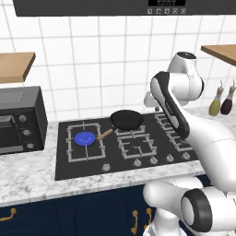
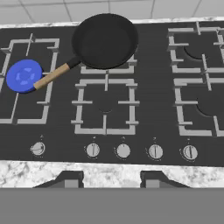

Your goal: Turn off the left burner of the stove.

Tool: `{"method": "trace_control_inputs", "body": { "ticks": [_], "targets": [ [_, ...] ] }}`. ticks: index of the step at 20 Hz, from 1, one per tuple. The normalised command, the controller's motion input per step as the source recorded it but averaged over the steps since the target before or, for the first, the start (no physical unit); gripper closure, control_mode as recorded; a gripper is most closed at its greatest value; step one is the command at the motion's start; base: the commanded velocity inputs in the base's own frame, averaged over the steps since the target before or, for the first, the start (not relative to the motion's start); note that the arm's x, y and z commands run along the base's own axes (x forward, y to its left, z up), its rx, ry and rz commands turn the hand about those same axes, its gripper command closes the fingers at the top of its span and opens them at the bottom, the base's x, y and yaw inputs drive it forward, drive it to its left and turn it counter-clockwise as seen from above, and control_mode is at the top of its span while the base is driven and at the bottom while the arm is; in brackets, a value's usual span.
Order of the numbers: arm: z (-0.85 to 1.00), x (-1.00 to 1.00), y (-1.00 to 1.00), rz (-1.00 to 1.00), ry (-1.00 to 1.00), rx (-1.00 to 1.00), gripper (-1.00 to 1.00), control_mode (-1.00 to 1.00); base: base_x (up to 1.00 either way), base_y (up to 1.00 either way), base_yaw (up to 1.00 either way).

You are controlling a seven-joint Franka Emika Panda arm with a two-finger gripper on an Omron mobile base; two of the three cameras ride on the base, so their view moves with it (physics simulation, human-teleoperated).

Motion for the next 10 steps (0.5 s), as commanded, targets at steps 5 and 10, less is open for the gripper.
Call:
{"method": "trace_control_inputs", "body": {
  "ticks": [5,10],
  "targets": [
    [-0.18,-0.05,0.01,0.05,0.00,0.00,-1.00,-1.00,0.00,0.00,0.00],
    [-0.38,-0.09,0.08,0.20,0.00,0.00,-1.00,-1.00,0.00,0.00,0.00]
  ]
}}
